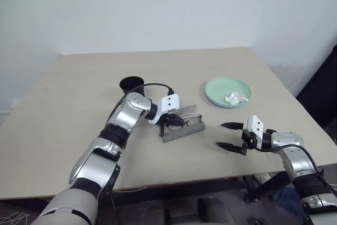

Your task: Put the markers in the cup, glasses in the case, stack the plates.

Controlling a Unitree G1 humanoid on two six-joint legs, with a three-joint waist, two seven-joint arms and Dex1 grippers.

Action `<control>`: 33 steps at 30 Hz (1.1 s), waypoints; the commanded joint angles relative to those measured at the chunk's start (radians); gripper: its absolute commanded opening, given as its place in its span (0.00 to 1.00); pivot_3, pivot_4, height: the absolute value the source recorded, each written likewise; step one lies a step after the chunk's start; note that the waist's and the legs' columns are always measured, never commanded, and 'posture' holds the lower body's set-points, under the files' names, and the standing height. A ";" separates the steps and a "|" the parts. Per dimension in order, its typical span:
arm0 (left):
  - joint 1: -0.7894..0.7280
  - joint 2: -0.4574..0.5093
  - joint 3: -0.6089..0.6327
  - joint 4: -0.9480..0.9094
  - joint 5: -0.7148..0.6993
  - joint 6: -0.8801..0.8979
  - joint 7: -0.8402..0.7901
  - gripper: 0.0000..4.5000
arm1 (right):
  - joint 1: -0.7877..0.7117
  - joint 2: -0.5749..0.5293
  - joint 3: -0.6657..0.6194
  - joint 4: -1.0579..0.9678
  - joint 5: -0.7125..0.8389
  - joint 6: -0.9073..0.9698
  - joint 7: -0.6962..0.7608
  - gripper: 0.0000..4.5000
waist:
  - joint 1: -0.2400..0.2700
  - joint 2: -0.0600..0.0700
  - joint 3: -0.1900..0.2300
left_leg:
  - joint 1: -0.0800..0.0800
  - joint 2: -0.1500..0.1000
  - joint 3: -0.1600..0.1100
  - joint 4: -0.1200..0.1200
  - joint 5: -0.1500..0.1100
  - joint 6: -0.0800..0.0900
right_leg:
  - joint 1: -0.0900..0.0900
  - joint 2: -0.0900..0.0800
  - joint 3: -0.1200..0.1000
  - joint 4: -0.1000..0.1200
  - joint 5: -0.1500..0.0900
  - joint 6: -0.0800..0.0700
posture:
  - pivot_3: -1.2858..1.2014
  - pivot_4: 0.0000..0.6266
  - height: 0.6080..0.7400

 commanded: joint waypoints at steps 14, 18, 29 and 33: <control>0.003 0.004 0.000 0.025 0.024 0.100 -0.008 0.00 | -0.028 0.000 -0.012 -0.012 0.005 -0.019 0.003 0.89 | 0.000 0.000 0.000 | 0.001 0.000 0.000 0.000 0.000 0.000 | 0.001 0.000 0.000 0.000 0.000 0.000 | 0.52 0.00 1.00; 0.009 0.000 -0.009 0.047 0.032 0.078 -0.004 0.00 | -0.026 -0.001 -0.011 -0.014 0.005 -0.018 0.002 0.89 | 0.000 0.000 -0.001 | 0.002 0.000 0.000 0.000 0.000 0.000 | 0.002 0.000 0.000 0.000 0.000 0.000 | 0.52 0.00 1.00; -0.023 -0.027 0.033 0.080 0.021 0.044 0.034 0.52 | -0.029 -0.003 -0.012 -0.013 0.005 -0.017 0.004 0.89 | 0.001 -0.001 0.000 | 0.000 0.000 0.000 0.001 -0.001 0.001 | 0.001 0.000 0.000 0.000 0.000 0.000 | 0.52 0.00 1.00; -0.035 -0.036 0.048 0.078 0.014 0.038 0.048 0.52 | -0.034 -0.002 -0.011 -0.009 0.005 -0.016 0.005 0.89 | 0.001 -0.001 0.000 | 0.000 -0.001 0.000 0.001 -0.001 0.001 | 0.001 0.000 0.000 0.000 0.000 0.000 | 0.52 0.00 1.00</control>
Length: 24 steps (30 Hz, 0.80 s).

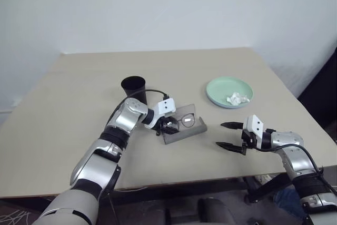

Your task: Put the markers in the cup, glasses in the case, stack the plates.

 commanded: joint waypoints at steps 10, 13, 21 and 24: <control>-0.023 0.008 0.040 -0.105 -0.049 0.032 -0.095 0.52 | -0.042 0.001 -0.005 0.007 -0.007 -0.027 0.004 0.89 | -0.002 0.000 0.000 | 0.000 0.000 0.000 0.001 0.000 0.000 | 0.000 0.000 0.000 0.000 0.000 0.000 | 0.52 0.00 1.00; -0.014 0.015 0.041 -0.128 -0.057 0.049 -0.114 0.52 | -0.044 0.001 -0.005 0.010 -0.008 -0.028 0.003 0.89 | -0.001 0.000 0.000 | 0.000 0.000 0.000 0.001 0.000 0.000 | 0.000 0.000 0.000 0.000 0.000 0.000 | 0.52 0.00 1.00; -0.020 0.017 0.056 -0.150 -0.073 0.062 -0.109 0.52 | -0.049 0.002 -0.001 0.022 -0.012 -0.037 0.003 0.89 | -0.001 0.000 0.000 | 0.000 0.000 0.000 0.001 0.000 0.000 | 0.000 0.000 0.000 0.000 0.000 0.000 | 0.52 0.00 1.00; -0.053 -0.009 0.101 -0.117 -0.091 0.041 -0.033 0.52 | -0.054 0.002 0.001 0.028 -0.013 -0.040 0.005 0.89 | -0.001 0.000 0.000 | 0.000 0.000 0.000 0.001 0.000 0.000 | 0.000 0.000 0.000 0.000 0.000 0.000 | 0.52 0.00 1.00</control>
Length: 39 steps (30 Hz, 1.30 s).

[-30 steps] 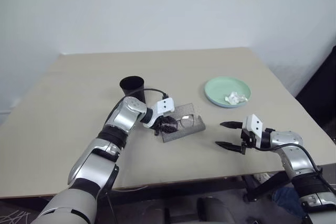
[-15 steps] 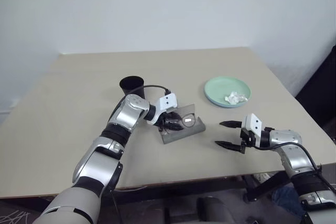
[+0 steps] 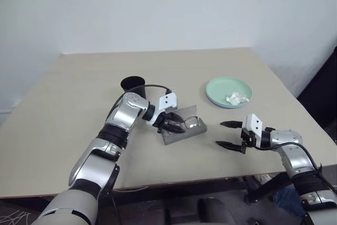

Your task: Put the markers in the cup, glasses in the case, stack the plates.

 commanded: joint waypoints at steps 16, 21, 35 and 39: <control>-0.242 -0.063 0.095 0.368 0.118 -0.281 0.479 0.01 | -0.035 0.009 -0.008 0.006 -0.011 -0.033 -0.002 0.89 | 0.000 0.000 0.000 | 0.000 0.000 0.000 0.000 0.000 0.000 | 0.000 0.000 0.000 0.000 0.000 0.001 | 0.52 0.00 1.00; -0.239 -0.055 0.025 0.433 0.213 -0.306 0.480 0.01 | -0.033 0.009 -0.010 0.008 -0.011 -0.037 -0.006 0.89 | 0.000 0.000 0.000 | 0.000 -0.001 0.000 0.000 0.000 0.000 | 0.000 0.000 0.000 0.000 0.000 0.001 | 0.52 0.00 1.00; -0.146 -0.025 0.013 0.312 0.180 -0.271 0.176 0.01 | -0.031 0.010 -0.040 -0.040 0.093 0.094 0.043 0.89 | 0.000 0.000 0.000 | 0.000 0.000 0.000 0.000 0.000 0.000 | 0.000 0.000 0.000 0.000 0.000 0.000 | 0.52 0.00 1.00; -0.119 -0.017 0.017 0.254 0.164 -0.252 0.142 0.01 | -0.026 0.003 -0.041 -0.060 0.106 0.130 0.054 0.89 | 0.000 0.000 0.000 | 0.000 0.000 0.000 0.000 0.000 0.000 | 0.000 0.000 0.000 0.000 0.000 0.000 | 0.52 0.00 1.00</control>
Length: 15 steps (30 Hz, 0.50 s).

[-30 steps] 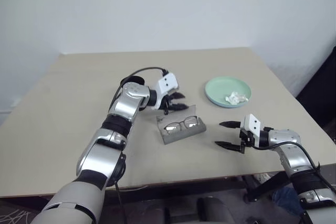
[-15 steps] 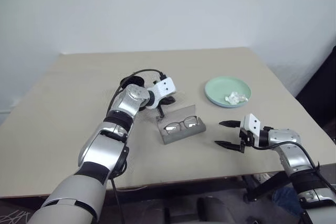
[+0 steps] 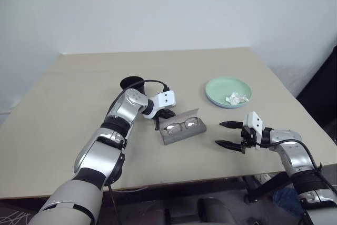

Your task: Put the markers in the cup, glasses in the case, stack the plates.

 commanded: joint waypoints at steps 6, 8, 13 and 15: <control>0.038 0.023 0.019 -0.165 -0.059 0.034 -0.089 0.01 | -0.018 -0.009 -0.032 -0.038 0.021 0.008 0.009 0.89 | 0.000 0.000 0.000 | 0.000 0.000 0.000 0.000 0.000 0.000 | 0.000 0.000 0.000 0.000 0.000 0.000 | 0.52 0.00 1.00; 0.058 0.031 0.008 -0.200 -0.059 0.034 -0.106 0.01 | -0.018 -0.008 -0.031 -0.038 0.020 0.005 0.008 0.89 | 0.000 0.000 0.000 | 0.000 0.000 0.000 0.000 0.000 0.000 | 0.000 0.000 0.000 0.000 0.000 0.000 | 0.52 0.00 1.00; 0.108 0.055 -0.035 -0.271 -0.032 0.031 -0.129 0.01 | -0.018 -0.005 -0.028 -0.038 0.015 0.000 0.004 0.89 | 0.000 0.000 0.000 | 0.000 0.000 0.000 0.000 0.000 0.000 | 0.000 0.000 0.000 0.000 0.000 0.000 | 0.52 0.00 1.00; 0.126 0.064 -0.052 -0.293 -0.019 0.025 -0.133 0.01 | -0.018 -0.005 -0.028 -0.038 0.013 -0.002 0.003 0.89 | 0.000 0.000 0.000 | 0.001 0.000 0.000 0.000 0.000 0.000 | 0.000 0.000 0.000 0.001 0.000 0.000 | 0.52 0.00 1.00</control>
